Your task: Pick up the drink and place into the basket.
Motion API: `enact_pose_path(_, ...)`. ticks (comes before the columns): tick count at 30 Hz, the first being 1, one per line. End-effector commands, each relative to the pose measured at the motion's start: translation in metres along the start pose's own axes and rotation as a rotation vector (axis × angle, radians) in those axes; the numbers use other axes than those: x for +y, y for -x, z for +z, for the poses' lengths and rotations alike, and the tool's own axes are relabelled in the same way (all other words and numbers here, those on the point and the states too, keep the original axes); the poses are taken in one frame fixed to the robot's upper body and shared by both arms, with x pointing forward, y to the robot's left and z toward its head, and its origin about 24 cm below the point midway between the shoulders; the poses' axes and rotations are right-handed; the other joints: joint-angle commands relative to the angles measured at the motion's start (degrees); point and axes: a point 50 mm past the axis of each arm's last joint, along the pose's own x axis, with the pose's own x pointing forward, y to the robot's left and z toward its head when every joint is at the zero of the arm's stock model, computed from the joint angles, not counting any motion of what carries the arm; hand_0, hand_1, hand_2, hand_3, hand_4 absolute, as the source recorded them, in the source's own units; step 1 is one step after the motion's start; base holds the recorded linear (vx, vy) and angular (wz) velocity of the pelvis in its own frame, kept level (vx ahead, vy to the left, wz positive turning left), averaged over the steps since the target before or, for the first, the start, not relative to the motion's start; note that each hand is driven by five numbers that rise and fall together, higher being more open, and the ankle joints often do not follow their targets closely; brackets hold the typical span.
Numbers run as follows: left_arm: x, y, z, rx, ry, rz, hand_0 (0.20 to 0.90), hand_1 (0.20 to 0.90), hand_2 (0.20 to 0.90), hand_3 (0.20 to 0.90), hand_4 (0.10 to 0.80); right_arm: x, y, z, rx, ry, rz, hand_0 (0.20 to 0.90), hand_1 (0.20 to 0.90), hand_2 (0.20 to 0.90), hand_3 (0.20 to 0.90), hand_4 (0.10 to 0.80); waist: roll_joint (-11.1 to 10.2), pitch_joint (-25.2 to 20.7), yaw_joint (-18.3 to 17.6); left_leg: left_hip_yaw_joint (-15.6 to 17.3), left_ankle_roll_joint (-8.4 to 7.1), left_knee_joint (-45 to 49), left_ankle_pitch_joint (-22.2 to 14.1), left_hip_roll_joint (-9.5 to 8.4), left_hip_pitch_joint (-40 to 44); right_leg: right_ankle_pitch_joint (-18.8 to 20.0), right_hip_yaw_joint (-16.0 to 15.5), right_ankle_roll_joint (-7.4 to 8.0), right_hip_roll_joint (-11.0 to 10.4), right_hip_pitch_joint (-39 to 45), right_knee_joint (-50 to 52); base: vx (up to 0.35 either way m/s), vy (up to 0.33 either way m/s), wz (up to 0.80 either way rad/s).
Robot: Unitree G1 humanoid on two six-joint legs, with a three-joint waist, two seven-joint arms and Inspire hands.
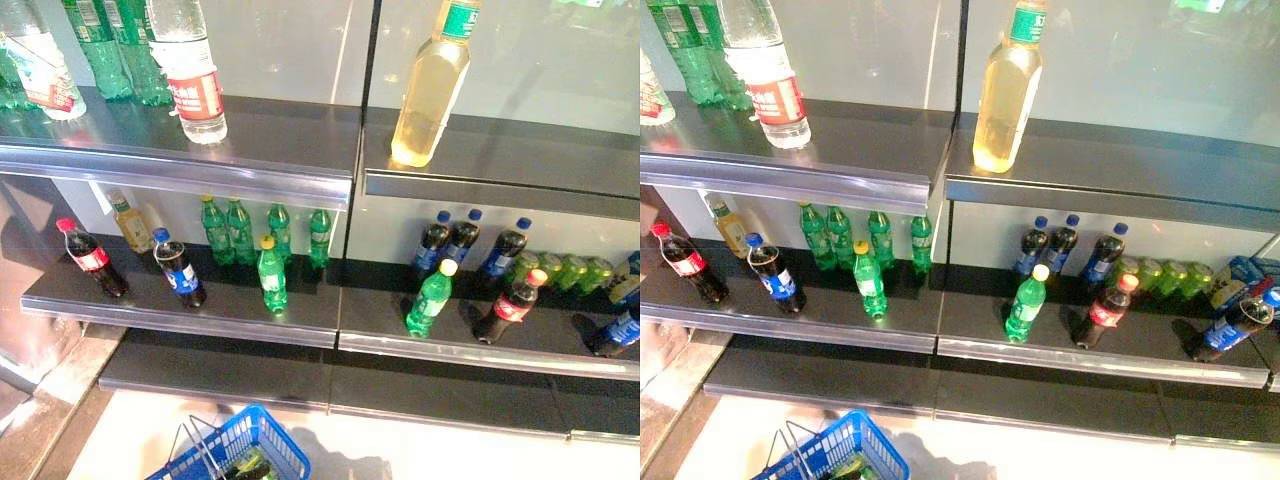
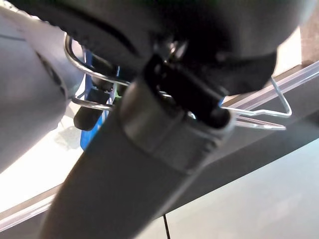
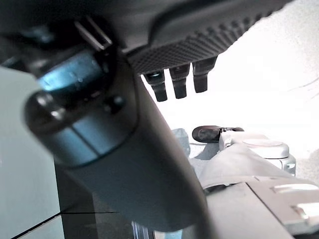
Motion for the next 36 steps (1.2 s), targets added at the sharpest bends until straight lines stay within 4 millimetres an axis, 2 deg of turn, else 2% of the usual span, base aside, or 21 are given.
enact_pose_path(1,-0.0387,-0.0087,0.0505,-0.186,-0.07,-0.206,0.3,0.3,0.3,0.2,0.1,-0.0121,-0.0015,0.0216,-0.038,0.038,-0.023,0.9,0.9,0.9,0.9,0.8,2.7,0.8,1.2,2.4,0.39,0.3,-1.0,-0.72,0.2,-0.8,-4.8,1.43,0.0,1.0,3.3,0.0,0.0,0.0)
enact_pose_path(36,-0.0375,-0.0082,0.0493,-0.186,-0.073,-0.207,0.3,0.3,0.3,0.2,0.1,-0.0126,-0.0013,0.0213,-0.038,0.039,-0.019,0.9,0.9,0.9,0.9,0.8,2.5,0.9,1.3,2.5,0.27,0.3,-0.9,-0.57,0.3,-0.9,-5.1,1.22,0.4,1.1,3.2,0.0,0.0,0.0)
